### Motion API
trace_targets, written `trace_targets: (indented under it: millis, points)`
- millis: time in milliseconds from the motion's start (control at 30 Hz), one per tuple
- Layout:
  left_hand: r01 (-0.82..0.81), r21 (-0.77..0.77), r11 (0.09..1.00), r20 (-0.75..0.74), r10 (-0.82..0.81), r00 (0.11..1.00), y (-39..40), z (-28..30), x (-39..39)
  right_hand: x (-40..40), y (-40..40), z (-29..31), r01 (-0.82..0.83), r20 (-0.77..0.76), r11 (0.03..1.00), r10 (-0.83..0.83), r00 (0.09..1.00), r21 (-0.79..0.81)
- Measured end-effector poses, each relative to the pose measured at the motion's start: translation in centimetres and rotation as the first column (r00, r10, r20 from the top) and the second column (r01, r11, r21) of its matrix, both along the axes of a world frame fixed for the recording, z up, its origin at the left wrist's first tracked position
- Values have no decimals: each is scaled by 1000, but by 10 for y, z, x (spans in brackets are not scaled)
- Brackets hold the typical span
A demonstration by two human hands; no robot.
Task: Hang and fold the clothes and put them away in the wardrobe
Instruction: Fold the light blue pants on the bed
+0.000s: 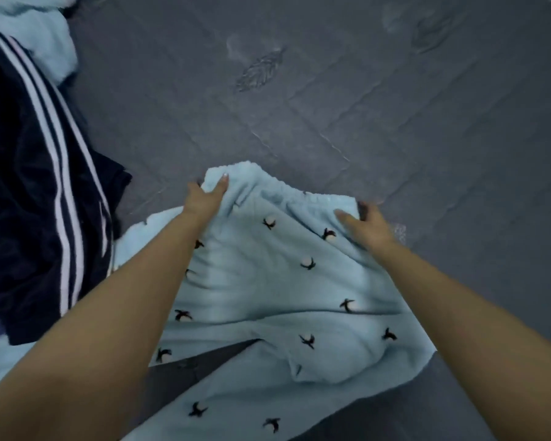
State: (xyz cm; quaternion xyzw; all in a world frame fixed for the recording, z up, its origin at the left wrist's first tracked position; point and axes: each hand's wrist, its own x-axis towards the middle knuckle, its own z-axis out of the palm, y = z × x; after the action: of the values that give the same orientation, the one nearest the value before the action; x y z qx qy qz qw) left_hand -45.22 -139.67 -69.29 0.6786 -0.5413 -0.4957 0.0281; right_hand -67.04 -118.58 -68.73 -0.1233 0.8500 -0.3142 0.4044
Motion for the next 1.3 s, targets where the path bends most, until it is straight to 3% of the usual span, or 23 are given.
trace_targets:
  millis: [100,200,267,400,667,767,867,933,1000,1100,1200,1300]
  points:
    - [114,59,992,-51,-111,992,22,10,-13,3,25,0,-12,57,995,17,998,-103]
    - [272,-23,962,-135,-273,953,44,28,-43,-4,66,16,265,161,921,-226,961,-287]
    - [337,-77,938,-103,-344,933,54,44,-73,-23,101,31,381,169,845,-342,924,-375]
    - [516,-132,846,-93,-529,844,80,67,-140,-67,180,58,336,115,824,-320,941,-457]
    - [541,-245,804,-343,-594,727,181,116,-332,-181,300,83,470,38,710,-532,846,-524]
    - [595,-202,778,-453,-613,648,222,125,-402,-223,347,83,368,-98,786,-472,876,-496]
    - [727,-73,683,-344,-702,624,257,115,-433,-243,388,66,169,-287,944,-252,924,-285]
    - [761,41,648,-243,-732,636,273,98,-430,-241,410,49,35,-332,991,-75,940,-126]
    - [770,59,636,-144,-757,637,277,83,-416,-233,425,34,-30,-327,994,-6,945,-106]
    - [778,70,624,11,-781,625,272,74,-396,-222,434,19,19,-327,983,-78,942,-181]
    - [815,88,573,121,-818,563,258,72,-379,-215,433,12,129,-220,971,-174,960,-203]
    - [841,64,538,54,-843,535,248,79,-375,-213,429,19,155,60,960,-144,988,-232]
